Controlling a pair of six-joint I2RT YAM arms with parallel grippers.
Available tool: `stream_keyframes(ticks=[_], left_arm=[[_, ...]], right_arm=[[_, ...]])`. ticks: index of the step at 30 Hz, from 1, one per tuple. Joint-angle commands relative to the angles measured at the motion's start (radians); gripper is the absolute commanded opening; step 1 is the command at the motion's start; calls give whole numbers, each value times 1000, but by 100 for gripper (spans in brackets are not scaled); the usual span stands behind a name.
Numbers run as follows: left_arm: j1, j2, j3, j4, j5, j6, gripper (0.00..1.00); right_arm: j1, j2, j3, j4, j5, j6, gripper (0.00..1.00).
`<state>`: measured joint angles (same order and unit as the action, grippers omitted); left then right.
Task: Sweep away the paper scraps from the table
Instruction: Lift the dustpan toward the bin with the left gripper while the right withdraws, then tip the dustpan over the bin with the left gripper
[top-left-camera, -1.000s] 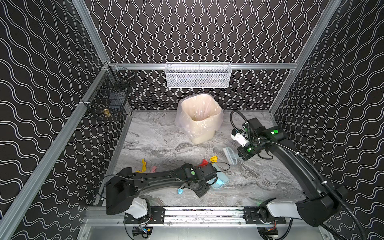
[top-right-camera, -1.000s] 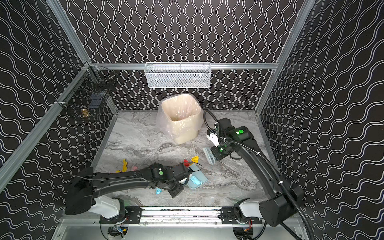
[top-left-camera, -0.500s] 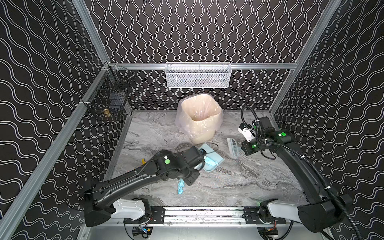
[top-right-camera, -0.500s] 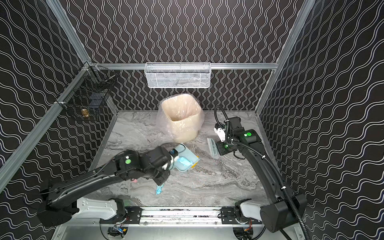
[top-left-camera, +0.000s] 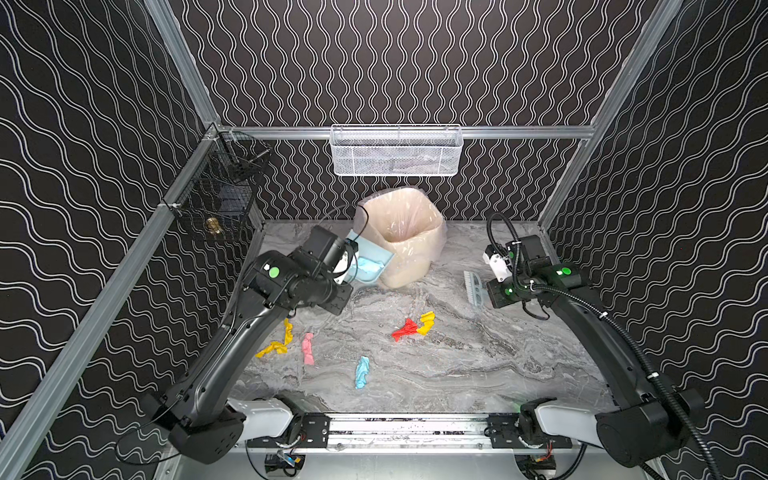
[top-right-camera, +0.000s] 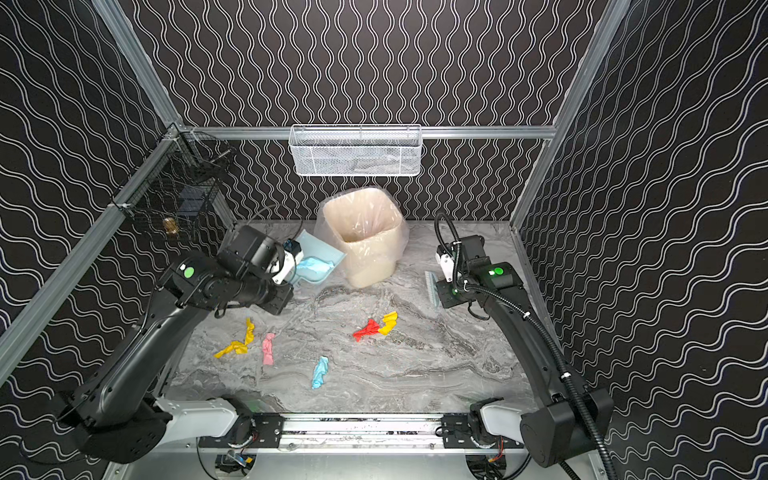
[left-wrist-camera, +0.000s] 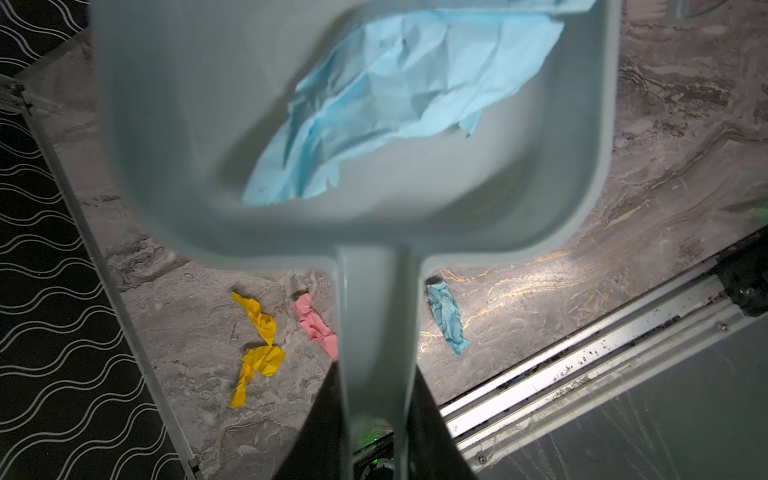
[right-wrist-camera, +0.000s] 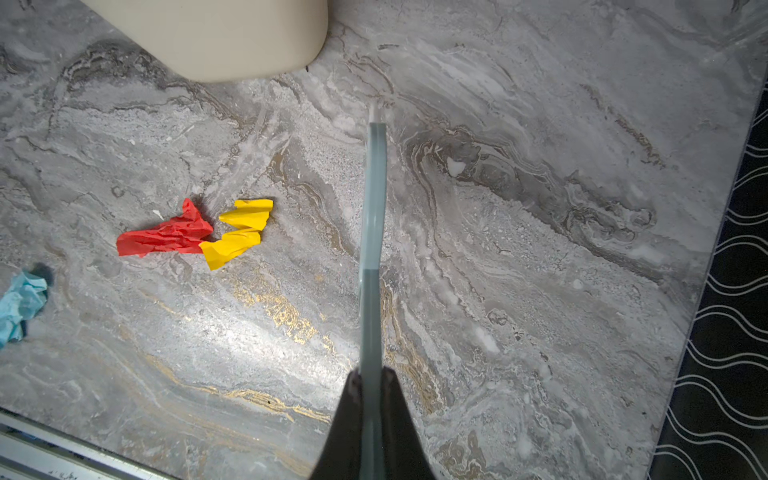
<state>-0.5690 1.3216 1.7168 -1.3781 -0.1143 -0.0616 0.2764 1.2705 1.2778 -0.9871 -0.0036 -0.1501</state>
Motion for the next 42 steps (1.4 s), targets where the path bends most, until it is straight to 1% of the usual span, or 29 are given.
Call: stream_keyframes(ticks=[1,7,12,21,24,25,30,35,38,39,42], left_arm=[[43,57,82,-9,28,83,0],[89,217,279,-13,-3,140,0],[93,345,412,-15,-50,188,0],[88,577,611,-34,-244,273,0],[67,631,657,-17,-340,303,0],[50,645,666,-4,-391,320,0],[-31,696,682,54,-595,419,0],[-67,711,639,146,-783,524,0],[-94,695,583,248,-879,619,0],[-104,686,561,306,-908,657,0],[-137,643,435,532,-976,848,0]], right_arm=[[-5,-10,-6,42,-22,-5,0],[-9,-26,-21,71,-66,-14,0],[-8,-42,-19,76,-84,-16,0],[-9,-72,-53,89,-88,-8,0],[-8,-78,-61,93,-86,-8,0],[-9,-79,-62,93,-85,-8,0],[-9,-78,-61,94,-91,-8,0],[-9,-76,-53,92,-100,-11,0],[-9,-74,-54,96,-104,-11,0],[-8,-72,-54,97,-107,-10,0],[-8,-68,-53,100,-111,-11,0]])
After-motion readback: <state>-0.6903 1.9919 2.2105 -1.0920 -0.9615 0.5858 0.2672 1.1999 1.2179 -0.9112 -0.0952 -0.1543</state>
